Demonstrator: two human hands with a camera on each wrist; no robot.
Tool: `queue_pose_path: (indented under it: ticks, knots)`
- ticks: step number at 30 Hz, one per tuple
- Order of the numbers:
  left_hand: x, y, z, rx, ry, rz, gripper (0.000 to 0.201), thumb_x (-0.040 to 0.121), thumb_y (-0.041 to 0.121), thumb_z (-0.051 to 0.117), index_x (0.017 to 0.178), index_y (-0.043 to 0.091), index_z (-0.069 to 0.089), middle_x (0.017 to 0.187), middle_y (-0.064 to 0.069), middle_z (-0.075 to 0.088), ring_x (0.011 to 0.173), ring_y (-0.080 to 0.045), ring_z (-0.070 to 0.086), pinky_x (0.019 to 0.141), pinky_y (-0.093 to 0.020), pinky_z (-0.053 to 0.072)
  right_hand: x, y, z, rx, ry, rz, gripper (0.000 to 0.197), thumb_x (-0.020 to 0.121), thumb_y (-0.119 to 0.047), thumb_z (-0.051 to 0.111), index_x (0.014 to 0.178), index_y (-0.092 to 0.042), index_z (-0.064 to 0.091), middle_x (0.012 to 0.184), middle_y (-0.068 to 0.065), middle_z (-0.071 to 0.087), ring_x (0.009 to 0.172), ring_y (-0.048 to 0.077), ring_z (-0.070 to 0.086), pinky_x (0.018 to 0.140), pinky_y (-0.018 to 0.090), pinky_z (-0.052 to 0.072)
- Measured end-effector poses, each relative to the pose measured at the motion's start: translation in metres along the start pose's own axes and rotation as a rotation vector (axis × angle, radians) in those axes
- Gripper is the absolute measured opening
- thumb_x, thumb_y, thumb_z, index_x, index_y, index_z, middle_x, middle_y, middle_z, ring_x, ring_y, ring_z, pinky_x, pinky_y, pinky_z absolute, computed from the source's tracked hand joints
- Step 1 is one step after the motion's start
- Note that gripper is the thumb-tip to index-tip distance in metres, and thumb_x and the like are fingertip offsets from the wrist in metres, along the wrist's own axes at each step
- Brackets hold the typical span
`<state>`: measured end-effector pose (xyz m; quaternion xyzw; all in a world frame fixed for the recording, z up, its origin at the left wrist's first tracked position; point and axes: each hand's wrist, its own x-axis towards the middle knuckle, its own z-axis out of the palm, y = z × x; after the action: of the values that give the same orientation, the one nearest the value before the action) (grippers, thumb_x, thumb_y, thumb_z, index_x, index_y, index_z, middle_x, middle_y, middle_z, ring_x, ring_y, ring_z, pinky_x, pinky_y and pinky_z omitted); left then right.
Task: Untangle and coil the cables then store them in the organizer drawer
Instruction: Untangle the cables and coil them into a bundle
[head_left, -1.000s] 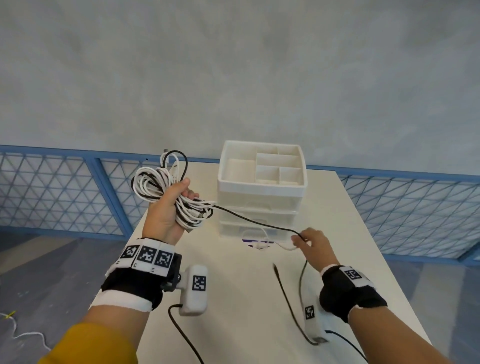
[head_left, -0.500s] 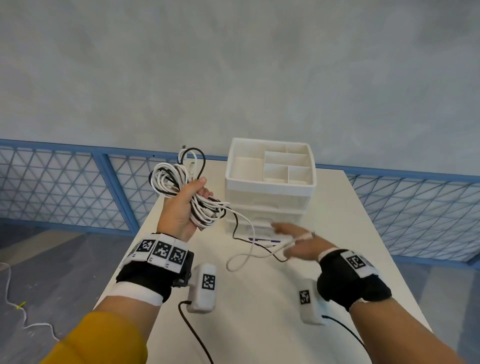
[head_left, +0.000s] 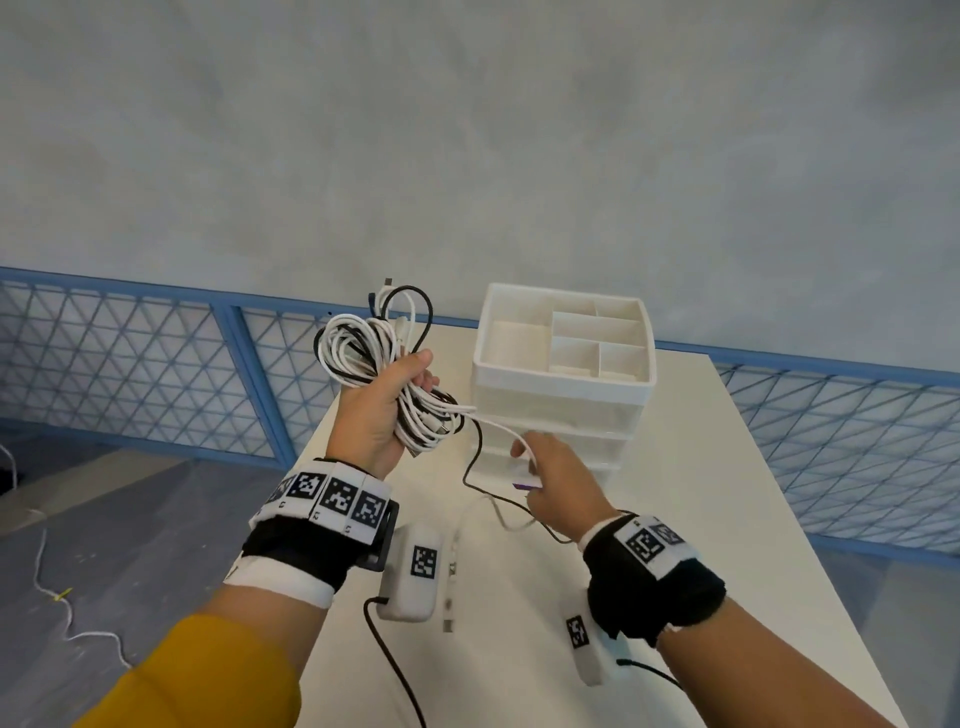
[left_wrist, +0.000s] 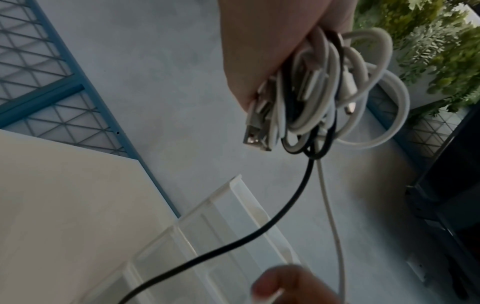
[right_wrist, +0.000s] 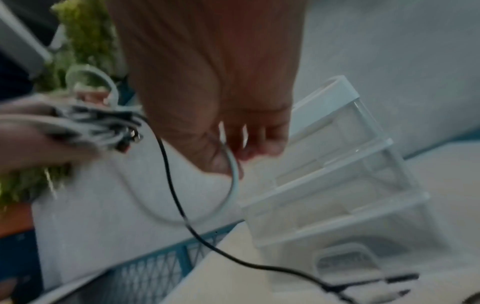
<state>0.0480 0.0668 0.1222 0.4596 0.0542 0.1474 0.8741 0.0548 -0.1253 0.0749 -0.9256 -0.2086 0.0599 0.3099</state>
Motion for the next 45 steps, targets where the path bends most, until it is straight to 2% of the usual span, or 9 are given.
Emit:
queue_pose_path:
  ticks: [4,9,12,16,20,24,34,41,45]
  knots:
    - [-0.007,-0.006,0.007,0.038,-0.022,-0.006,0.023,0.080,0.005,0.065,0.063,0.010,0.050,0.048,0.002,0.052,0.050,-0.010,0.055,0.064,-0.022,0.054,0.005,-0.018,-0.011,0.299,-0.012,-0.185,0.081,0.070,-0.004,0.068,0.139,-0.020,0.028,0.127,-0.001,0.043,0.123,0.010,0.040,0.101,0.019,0.031]
    - [-0.010,0.000,0.009,0.045,-0.057,-0.056,0.027,0.075,0.010,0.068,0.056,0.012,0.049,0.048,0.001,0.049,0.052,-0.012,0.055,0.062,-0.022,0.054,0.002,-0.012,-0.016,0.624,-0.232,-0.084,0.012,0.091,-0.011,0.053,0.102,-0.009,0.058,0.061,0.005,0.051,0.053,0.004,0.056,0.064,0.014,0.043]
    - [-0.005,0.018,-0.008,0.018,-0.054,-0.060,0.027,0.071,0.016,0.067,0.056,0.014,0.045,0.047,0.002,0.044,0.050,-0.011,0.049,0.065,-0.022,0.054,-0.013,0.025,-0.023,0.709,-0.278,-0.007,0.018,0.089,-0.026,0.056,0.078,-0.013,0.060,0.051,-0.001,0.045,0.042,0.005,0.042,0.065,0.022,0.044]
    - [-0.014,0.023,-0.016,0.227,-0.054,-0.045,0.025,0.071,0.011,0.074,0.064,0.014,0.050,0.046,0.005,0.049,0.048,-0.011,0.049,0.066,-0.030,0.052,-0.017,0.028,-0.047,1.098,-0.188,0.081,0.037,0.075,-0.046,0.066,0.076,-0.010,0.058,0.045,-0.013,0.031,0.037,0.002,0.024,0.037,0.014,0.030]
    - [-0.032,0.010,0.000,0.599,-0.052,-0.023,0.018,0.068,0.010,0.079,0.076,0.012,0.063,0.070,-0.008,0.065,0.069,-0.022,0.062,0.074,-0.039,0.054,-0.013,-0.014,-0.077,0.423,-0.066,-0.042,0.024,0.094,-0.025,0.047,0.078,-0.016,0.062,0.041,-0.014,0.039,0.039,0.001,0.033,0.043,0.009,0.027]
    - [-0.052,-0.010,0.021,0.635,-0.226,-0.023,0.028,0.063,0.003,0.082,0.086,0.010,0.069,0.089,-0.010,0.073,0.086,-0.021,0.068,0.079,-0.035,0.055,-0.013,-0.059,-0.085,-0.031,-0.195,-0.203,0.025,0.092,-0.024,0.051,0.068,-0.022,0.059,0.058,-0.014,0.048,0.054,0.001,0.044,0.055,0.015,0.031]
    - [-0.058,-0.018,0.030,0.533,-0.386,-0.016,0.022,0.068,-0.005,0.073,0.072,0.015,0.065,0.070,0.004,0.067,0.073,-0.007,0.063,0.068,-0.021,0.051,-0.021,-0.066,-0.092,0.385,-0.291,-0.154,0.027,0.093,-0.022,0.050,0.074,-0.012,0.065,0.038,-0.011,0.039,0.038,0.006,0.027,0.041,0.017,0.025]
    - [-0.036,-0.011,0.023,0.185,-0.067,-0.045,0.017,0.072,-0.003,0.068,0.076,0.012,0.062,0.062,0.001,0.068,0.068,-0.018,0.066,0.063,-0.029,0.058,-0.025,-0.023,-0.089,0.929,-0.181,-0.064,0.025,0.097,-0.011,0.036,0.104,-0.004,0.059,0.057,-0.007,0.037,0.052,0.008,0.036,0.055,0.020,0.041]
    - [-0.042,-0.021,0.026,0.251,-0.142,-0.049,0.019,0.074,-0.006,0.067,0.079,0.012,0.064,0.069,0.001,0.071,0.072,-0.017,0.068,0.064,-0.027,0.055,-0.025,-0.027,-0.080,0.950,-0.127,0.052,0.026,0.098,-0.025,0.034,0.092,-0.013,0.056,0.057,-0.006,0.026,0.045,0.007,0.021,0.041,0.017,0.020]
